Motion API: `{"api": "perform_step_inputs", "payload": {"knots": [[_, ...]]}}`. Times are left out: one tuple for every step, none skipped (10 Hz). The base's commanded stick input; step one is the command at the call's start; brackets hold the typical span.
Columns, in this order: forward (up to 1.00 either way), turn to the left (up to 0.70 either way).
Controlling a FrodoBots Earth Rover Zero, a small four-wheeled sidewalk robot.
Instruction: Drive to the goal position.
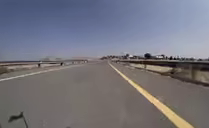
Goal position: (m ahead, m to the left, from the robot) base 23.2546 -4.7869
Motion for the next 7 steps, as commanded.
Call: {"api": "perform_step_inputs", "payload": {"knots": [[1.0, 0.0], [1.0, 0.0], [1.0, 0.0], [1.0, 0.0], [1.0, 0.0], [1.0, 0.0], [1.0, 0.0]]}}
